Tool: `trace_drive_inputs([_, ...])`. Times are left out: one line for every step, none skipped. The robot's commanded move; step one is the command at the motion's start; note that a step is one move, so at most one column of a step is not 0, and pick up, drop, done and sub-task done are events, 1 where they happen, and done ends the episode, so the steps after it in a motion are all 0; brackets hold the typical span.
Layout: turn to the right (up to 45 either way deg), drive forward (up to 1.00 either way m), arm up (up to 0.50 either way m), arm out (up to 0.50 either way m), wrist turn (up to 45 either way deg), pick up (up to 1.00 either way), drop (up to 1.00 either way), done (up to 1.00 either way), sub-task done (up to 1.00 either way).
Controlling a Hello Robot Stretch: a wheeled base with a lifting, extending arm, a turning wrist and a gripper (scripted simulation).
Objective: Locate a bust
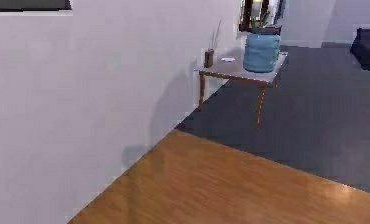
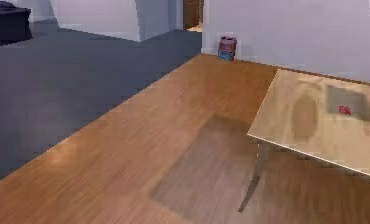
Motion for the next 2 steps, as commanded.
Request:
trace_drive_inputs([45.0, 0.0, 0.0, 0.0, 0.0, 0.0, 0.0, 0.0, 0.0])
trace_drive_inputs([27.0, 0.0, 0.0, 0.0, 0.0, 0.0, 0.0, 0.0, 0.0])
